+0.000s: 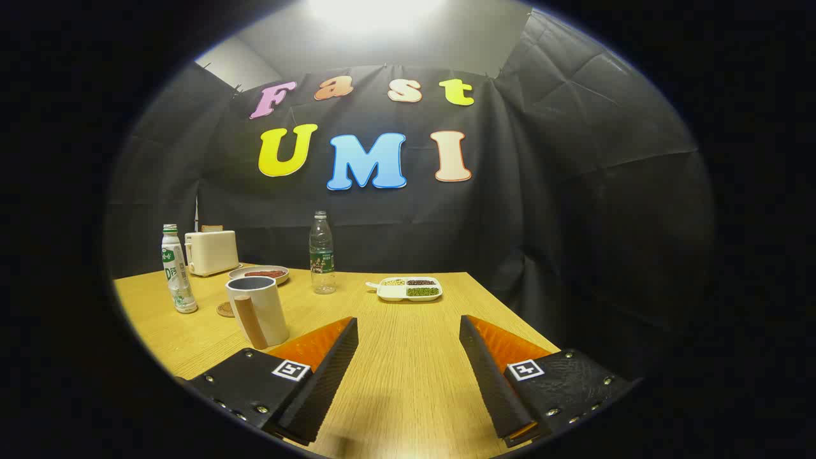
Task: Take the bottle from table, then pour the juice into the cup, finally place the bottle on the coaster
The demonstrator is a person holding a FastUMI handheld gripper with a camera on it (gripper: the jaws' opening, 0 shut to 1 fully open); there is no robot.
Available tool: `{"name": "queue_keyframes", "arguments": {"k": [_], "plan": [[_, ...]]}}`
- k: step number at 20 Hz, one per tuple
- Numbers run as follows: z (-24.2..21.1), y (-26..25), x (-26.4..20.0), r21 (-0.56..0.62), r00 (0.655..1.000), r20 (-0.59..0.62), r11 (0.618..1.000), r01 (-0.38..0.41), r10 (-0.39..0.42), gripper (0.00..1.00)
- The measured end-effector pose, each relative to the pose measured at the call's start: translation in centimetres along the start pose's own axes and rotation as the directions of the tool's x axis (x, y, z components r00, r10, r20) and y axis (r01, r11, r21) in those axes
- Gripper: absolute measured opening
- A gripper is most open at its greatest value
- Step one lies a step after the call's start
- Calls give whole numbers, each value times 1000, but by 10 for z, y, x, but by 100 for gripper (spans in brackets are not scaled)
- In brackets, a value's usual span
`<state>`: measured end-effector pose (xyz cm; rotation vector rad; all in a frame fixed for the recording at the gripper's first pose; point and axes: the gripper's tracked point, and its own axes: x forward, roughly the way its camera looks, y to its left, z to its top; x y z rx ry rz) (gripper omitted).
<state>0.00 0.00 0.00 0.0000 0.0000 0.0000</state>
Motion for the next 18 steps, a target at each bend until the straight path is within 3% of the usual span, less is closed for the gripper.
{"name": "queue_keyframes", "arguments": {"k": [15,18], "plan": [[-1,-1,4,9,1000,7,1000,12,-12,97],[-1,-10,37,50,1000,-21,999,22,-21,97]]}}
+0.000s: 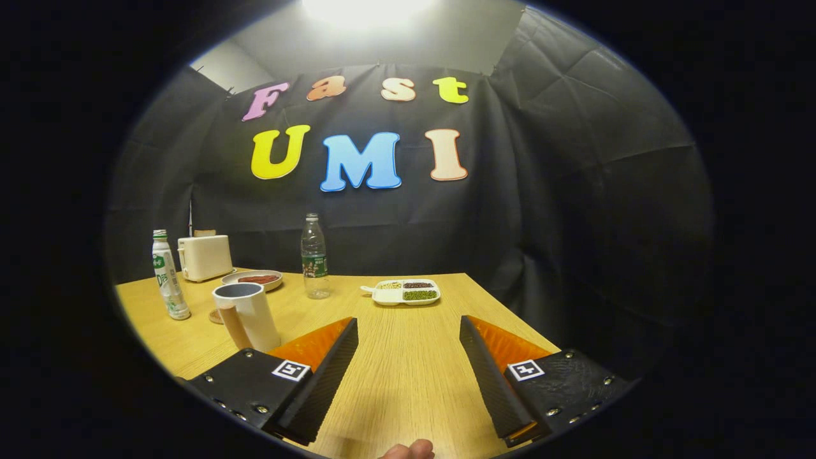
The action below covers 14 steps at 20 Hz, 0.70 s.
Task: Take the bottle from table, then pour the juice into the cup, finally place the bottle on the coaster
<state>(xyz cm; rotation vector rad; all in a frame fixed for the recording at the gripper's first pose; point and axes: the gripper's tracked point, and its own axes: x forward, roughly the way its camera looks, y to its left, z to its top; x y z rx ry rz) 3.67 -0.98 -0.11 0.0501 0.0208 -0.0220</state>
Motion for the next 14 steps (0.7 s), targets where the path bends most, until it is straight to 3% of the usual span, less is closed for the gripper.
{"name": "queue_keyframes", "arguments": {"k": [4,6,10,14], "plan": [[0,0,39,-78,998,-34,996,50,-53,97],[22,18,45,-85,1000,7,996,23,-22,97],[54,37,31,-64,995,46,993,95,-93,97],[76,88,5,-89,983,76,980,175,-169,97]]}}
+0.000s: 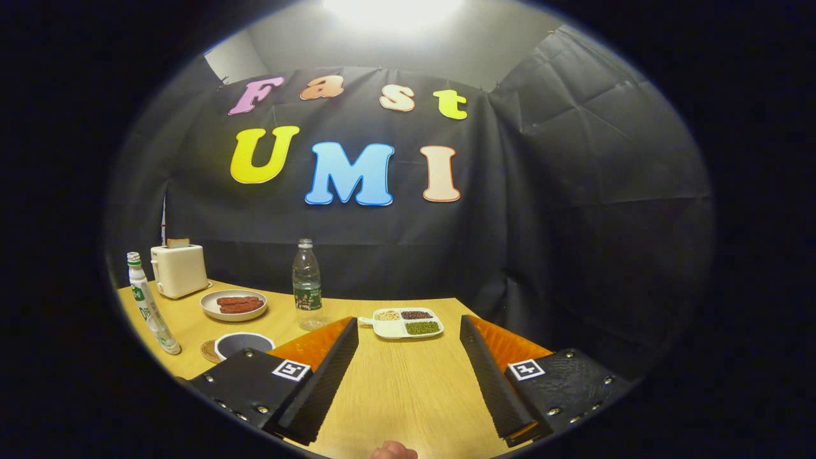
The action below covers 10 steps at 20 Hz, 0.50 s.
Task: Take the bottle from table, then pour the juice into the cup, finally place the bottle on the coaster
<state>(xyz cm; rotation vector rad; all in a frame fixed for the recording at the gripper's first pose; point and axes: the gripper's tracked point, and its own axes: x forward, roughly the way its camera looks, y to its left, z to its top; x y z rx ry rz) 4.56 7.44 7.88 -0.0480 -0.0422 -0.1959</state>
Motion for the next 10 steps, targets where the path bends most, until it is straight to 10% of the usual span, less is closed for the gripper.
{"name": "queue_keyframes", "arguments": {"k": [10], "plan": [[17,203,-69,17,955,28,955,-295,295,97]]}}
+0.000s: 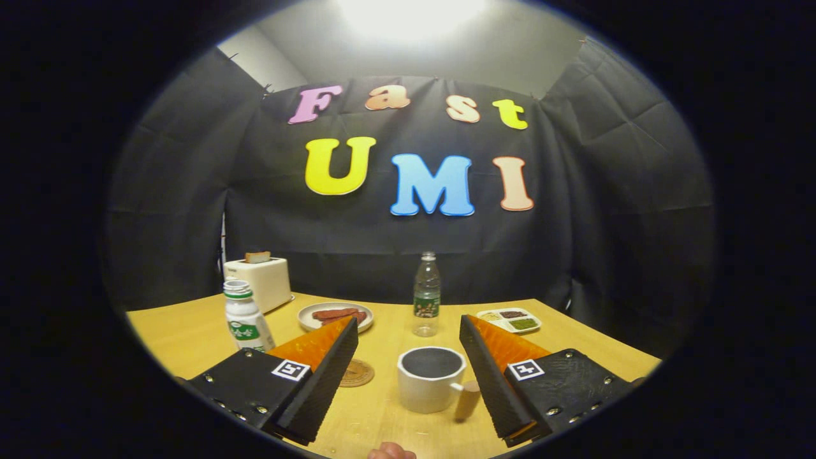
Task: Take the bottle from table, then pour the juice into the cup, finally place the bottle on the coaster
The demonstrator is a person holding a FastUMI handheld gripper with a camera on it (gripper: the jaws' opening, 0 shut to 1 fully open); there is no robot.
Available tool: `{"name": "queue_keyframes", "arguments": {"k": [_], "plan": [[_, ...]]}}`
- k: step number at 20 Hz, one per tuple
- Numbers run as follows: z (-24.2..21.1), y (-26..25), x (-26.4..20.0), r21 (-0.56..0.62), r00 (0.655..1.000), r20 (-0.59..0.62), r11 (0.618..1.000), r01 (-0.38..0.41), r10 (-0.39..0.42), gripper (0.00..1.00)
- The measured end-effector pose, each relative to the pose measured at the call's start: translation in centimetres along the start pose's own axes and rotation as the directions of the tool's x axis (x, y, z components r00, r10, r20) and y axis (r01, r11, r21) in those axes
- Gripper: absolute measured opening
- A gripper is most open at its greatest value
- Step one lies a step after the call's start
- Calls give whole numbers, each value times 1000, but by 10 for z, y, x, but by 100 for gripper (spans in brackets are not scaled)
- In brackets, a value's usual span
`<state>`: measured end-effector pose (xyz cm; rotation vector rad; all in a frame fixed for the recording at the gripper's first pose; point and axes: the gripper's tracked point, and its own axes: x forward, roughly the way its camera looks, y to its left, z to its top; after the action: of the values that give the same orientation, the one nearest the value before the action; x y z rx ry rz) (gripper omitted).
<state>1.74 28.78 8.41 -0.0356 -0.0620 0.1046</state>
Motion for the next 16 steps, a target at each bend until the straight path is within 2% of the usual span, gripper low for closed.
{"name": "queue_keyframes", "arguments": {"k": [3,9,16], "plan": [[-3,53,-5,-13,996,26,996,-83,84,97],[-28,129,-5,-15,982,-12,982,-186,186,97],[-48,164,32,-70,982,-42,980,-188,185,97]]}}
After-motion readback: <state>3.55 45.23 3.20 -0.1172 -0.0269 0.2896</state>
